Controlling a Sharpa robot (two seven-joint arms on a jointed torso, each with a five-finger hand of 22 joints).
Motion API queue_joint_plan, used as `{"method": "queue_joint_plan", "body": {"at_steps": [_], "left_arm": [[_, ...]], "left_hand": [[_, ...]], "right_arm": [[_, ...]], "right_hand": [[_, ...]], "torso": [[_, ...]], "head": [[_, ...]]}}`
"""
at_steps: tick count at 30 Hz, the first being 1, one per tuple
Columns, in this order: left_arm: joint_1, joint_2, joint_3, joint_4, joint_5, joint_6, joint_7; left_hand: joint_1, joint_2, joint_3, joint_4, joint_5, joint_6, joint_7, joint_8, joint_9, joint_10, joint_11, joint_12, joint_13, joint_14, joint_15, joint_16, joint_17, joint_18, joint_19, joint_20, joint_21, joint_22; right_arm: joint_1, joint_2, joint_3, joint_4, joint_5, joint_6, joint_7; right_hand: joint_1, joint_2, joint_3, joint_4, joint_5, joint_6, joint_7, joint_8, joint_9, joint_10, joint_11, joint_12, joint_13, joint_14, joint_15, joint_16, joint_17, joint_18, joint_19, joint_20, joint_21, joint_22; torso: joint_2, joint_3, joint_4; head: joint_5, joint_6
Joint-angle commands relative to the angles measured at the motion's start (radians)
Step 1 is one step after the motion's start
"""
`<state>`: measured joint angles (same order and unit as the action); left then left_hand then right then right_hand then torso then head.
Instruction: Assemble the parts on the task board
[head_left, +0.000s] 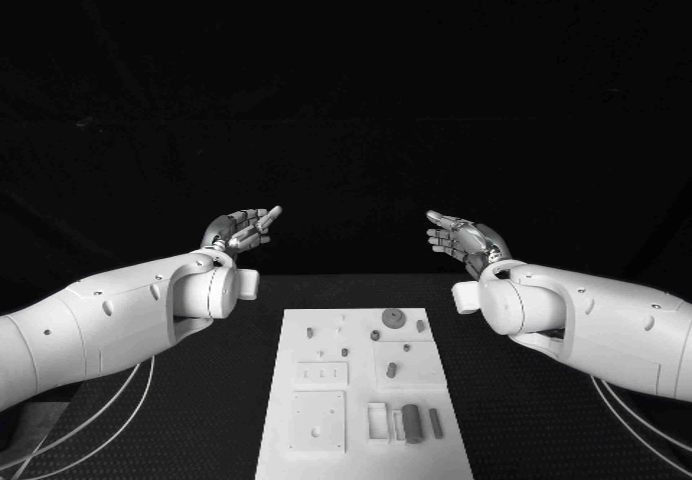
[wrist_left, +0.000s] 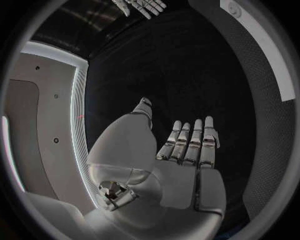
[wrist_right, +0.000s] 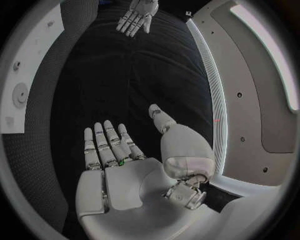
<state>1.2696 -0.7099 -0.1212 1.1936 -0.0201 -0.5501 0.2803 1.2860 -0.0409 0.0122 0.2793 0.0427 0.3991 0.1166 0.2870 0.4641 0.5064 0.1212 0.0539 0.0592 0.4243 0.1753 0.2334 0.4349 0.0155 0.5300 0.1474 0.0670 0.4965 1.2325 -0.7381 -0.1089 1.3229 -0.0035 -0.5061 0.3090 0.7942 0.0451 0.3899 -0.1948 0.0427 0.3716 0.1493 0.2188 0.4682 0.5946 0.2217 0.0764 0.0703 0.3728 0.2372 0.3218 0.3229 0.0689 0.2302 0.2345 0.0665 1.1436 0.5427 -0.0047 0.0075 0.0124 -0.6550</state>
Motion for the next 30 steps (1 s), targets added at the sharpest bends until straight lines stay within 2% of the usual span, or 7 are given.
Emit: {"method": "queue_joint_plan", "body": {"at_steps": [1,10,11,13,18,22,30], "left_arm": [[0.019,0.010,-0.008,-0.034,-0.031,0.145,-0.119],[0.037,0.016,-0.018,-0.065,-0.035,0.172,-0.145],[0.036,-0.003,-0.033,-0.049,-0.050,0.211,-0.113],[0.036,-0.009,-0.034,-0.042,-0.058,0.220,-0.109],[0.036,-0.025,-0.034,-0.015,-0.079,0.241,-0.100],[0.036,-0.046,-0.034,0.019,-0.110,0.272,-0.095],[0.037,-0.096,-0.032,0.111,-0.122,0.308,-0.078]], "left_hand": [[0.038,-0.002,0.000,0.013,0.006,0.017,0.004,0.013,0.014,0.025,0.003,0.007,0.003,0.017,0.001,0.013,0.013,-0.015,0.020,0.002,0.007,0.015],[0.092,-0.004,0.020,0.008,0.008,0.092,0.048,0.052,0.029,0.174,0.039,0.048,0.026,0.111,0.018,0.070,0.039,-0.005,0.082,-0.026,0.045,0.039],[0.109,-0.007,0.027,0.009,0.008,0.112,0.053,0.060,0.031,0.197,0.044,0.058,0.030,0.143,0.021,0.087,0.045,0.002,0.110,-0.035,0.059,0.045],[0.135,-0.011,0.033,0.010,0.007,0.147,0.062,0.073,0.034,0.233,0.051,0.072,0.035,0.206,0.027,0.117,0.057,0.012,0.153,-0.044,0.081,0.054],[0.234,-0.016,0.047,0.007,0.012,0.243,0.075,0.093,0.026,0.354,0.059,0.117,0.048,0.346,-0.002,0.169,0.078,0.044,0.263,-0.070,0.126,0.069],[0.321,-0.016,0.058,0.006,0.011,0.301,0.075,0.091,0.010,0.434,0.053,0.137,0.055,0.488,-0.053,0.231,0.118,0.066,0.383,-0.106,0.181,0.091],[0.360,-0.020,0.048,0.010,0.011,0.340,0.072,0.074,-0.015,0.473,0.049,0.122,0.047,0.493,-0.053,0.203,0.134,0.048,0.390,-0.118,0.165,0.081]], "right_arm": [[0.022,0.007,-0.011,-0.034,-0.025,0.213,-0.134],[0.067,0.018,-0.037,-0.096,-0.032,0.319,-0.208],[0.067,0.053,-0.037,-0.206,-0.601,0.231,-0.198],[0.067,0.052,-0.037,-0.211,-0.649,0.223,-0.200],[0.067,0.056,-0.037,-0.229,-0.826,0.204,-0.203],[0.067,0.066,-0.037,-0.243,-0.969,0.207,-0.210],[0.066,0.082,-0.036,-0.237,-1.248,0.260,-0.235]], "right_hand": [[0.064,-0.003,0.024,-0.057,0.006,0.049,0.100,0.037,0.044,0.056,0.017,0.017,0.006,0.067,0.018,0.046,0.034,0.031,0.072,0.004,0.020,0.178],[0.211,-0.056,0.072,-0.099,0.007,0.180,0.106,0.107,0.060,0.209,0.020,0.086,0.029,0.208,0.016,0.109,0.057,0.083,0.201,-0.007,0.049,0.174],[0.227,-0.063,0.074,-0.098,0.006,0.197,0.102,0.114,0.060,0.227,0.015,0.092,0.031,0.225,0.010,0.115,0.059,0.090,0.221,-0.007,0.053,0.172],[0.246,-0.069,0.077,-0.099,0.007,0.219,0.098,0.122,0.060,0.252,0.006,0.101,0.033,0.253,0.001,0.126,0.062,0.099,0.245,-0.007,0.058,0.169],[0.309,-0.088,0.114,-0.098,0.007,0.313,0.077,0.156,0.065,0.362,-0.034,0.141,0.048,0.398,-0.054,0.185,0.090,0.142,0.374,-0.011,0.091,0.159],[0.344,-0.098,0.141,-0.100,0.007,0.376,0.052,0.176,0.070,0.435,-0.064,0.163,0.061,0.502,-0.102,0.225,0.115,0.176,0.480,-0.016,0.122,0.155],[0.366,-0.112,0.147,-0.100,0.006,0.450,0.024,0.185,0.076,0.525,-0.098,0.169,0.071,0.643,-0.168,0.269,0.162,0.193,0.632,-0.043,0.164,0.148]], "torso": [[0.000,0.0000,0.0002],[0.000,0.0000,0.0002],[-0.001,-0.0035,0.0030],[0.000,-0.0036,0.0043],[0.007,-0.0027,0.0077],[0.017,-0.0008,0.0165],[0.038,-0.0033,0.0301]], "head": [[0.000,0.000],[0.000,0.000],[0.007,0.004],[0.006,0.007],[0.007,0.010],[-0.001,0.012],[-0.022,0.009]]}}
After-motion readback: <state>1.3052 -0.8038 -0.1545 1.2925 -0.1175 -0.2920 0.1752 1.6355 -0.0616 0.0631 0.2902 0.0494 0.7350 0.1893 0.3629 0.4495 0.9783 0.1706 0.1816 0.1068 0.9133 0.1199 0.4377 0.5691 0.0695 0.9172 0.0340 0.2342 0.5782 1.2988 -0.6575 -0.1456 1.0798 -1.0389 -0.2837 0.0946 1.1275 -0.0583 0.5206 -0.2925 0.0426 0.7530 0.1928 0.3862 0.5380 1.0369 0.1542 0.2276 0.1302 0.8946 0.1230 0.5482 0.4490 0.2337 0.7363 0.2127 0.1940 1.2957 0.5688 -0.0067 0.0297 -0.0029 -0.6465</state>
